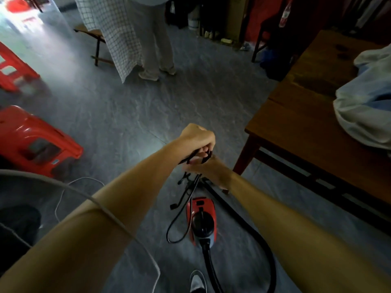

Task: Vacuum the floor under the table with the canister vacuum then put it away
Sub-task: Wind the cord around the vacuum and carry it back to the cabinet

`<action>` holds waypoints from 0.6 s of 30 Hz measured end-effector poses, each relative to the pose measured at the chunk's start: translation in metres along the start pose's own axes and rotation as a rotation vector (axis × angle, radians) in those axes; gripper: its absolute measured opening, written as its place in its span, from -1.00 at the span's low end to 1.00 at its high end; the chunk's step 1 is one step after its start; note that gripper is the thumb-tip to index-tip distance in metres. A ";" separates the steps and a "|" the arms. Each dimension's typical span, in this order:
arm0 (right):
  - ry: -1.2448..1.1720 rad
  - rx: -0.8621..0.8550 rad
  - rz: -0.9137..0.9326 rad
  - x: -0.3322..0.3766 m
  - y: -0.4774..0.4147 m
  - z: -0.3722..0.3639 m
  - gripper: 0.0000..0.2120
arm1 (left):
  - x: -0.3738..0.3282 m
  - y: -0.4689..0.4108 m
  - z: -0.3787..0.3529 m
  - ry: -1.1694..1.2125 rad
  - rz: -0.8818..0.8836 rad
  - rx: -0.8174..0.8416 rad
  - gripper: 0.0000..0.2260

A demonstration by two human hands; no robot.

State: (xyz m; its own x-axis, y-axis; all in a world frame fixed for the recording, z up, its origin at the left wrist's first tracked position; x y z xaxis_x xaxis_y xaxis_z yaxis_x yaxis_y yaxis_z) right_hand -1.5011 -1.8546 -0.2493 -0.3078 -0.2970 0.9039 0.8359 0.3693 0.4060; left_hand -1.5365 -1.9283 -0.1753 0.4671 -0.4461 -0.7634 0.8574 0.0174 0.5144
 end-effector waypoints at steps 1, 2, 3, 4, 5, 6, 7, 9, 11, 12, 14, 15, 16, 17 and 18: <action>-0.005 -0.031 -0.004 0.000 -0.005 0.000 -0.77 | 0.002 0.000 -0.001 0.049 0.041 -0.019 -0.93; -0.016 -0.083 -0.010 0.001 -0.007 0.002 -0.84 | 0.002 0.001 -0.001 0.072 0.056 -0.045 -0.96; -0.033 -0.137 -0.020 0.000 -0.011 0.006 -0.87 | 0.001 -0.003 0.002 0.058 0.034 -0.077 -0.96; -0.058 -0.186 -0.022 0.000 -0.012 0.010 -0.87 | -0.003 -0.006 0.007 0.030 -0.016 -0.104 -0.92; -0.069 -0.231 -0.007 -0.001 -0.016 0.017 -0.84 | -0.006 -0.012 0.017 0.009 -0.076 -0.153 -0.87; -0.076 -0.276 0.002 0.001 -0.017 0.024 -0.82 | -0.005 -0.018 0.031 0.037 -0.112 -0.216 -0.81; -0.099 -0.326 0.000 0.000 -0.018 0.032 -0.84 | 0.000 -0.025 0.044 0.142 -0.096 -0.242 -0.76; -0.198 -0.416 0.007 0.001 -0.020 0.045 -0.96 | 0.019 -0.036 0.055 0.369 -0.040 -0.186 -0.70; -0.266 -0.481 0.018 0.001 -0.028 0.052 -0.91 | 0.044 -0.042 0.046 0.328 -0.057 -0.121 -0.69; -0.288 -0.504 0.022 0.002 -0.031 0.053 -0.90 | 0.060 -0.043 0.037 0.283 -0.080 -0.092 -0.69; -0.355 -0.524 0.020 0.002 -0.040 0.052 -0.90 | 0.089 -0.043 0.015 0.318 -0.052 -0.031 -0.71; -0.415 -0.535 0.007 0.000 -0.044 0.053 -0.87 | 0.099 -0.044 0.004 0.359 -0.041 -0.001 -0.72; -0.494 -0.550 -0.009 -0.002 -0.047 0.053 -0.86 | 0.106 -0.045 -0.007 0.355 -0.049 0.017 -0.72; -0.580 -0.563 -0.019 -0.005 -0.050 0.054 -0.87 | 0.109 -0.044 -0.017 0.312 -0.071 0.042 -0.67; -0.657 -0.572 -0.023 -0.007 -0.051 0.054 -0.87 | 0.109 -0.041 -0.029 0.261 -0.100 0.081 -0.61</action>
State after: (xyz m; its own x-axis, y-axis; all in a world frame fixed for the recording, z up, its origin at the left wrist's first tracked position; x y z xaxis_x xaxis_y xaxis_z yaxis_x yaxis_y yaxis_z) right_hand -1.5664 -1.8235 -0.2693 -0.3794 0.3341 0.8628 0.8721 -0.1823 0.4541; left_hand -1.5147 -1.9522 -0.2912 0.4300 -0.1961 -0.8813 0.8868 -0.0915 0.4531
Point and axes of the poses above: each hand's wrist, its own y-axis away from the middle knuckle, its own z-axis out of the back of the hand, x = y × z, the point moved 6 cm from there along -y, towards the middle knuckle
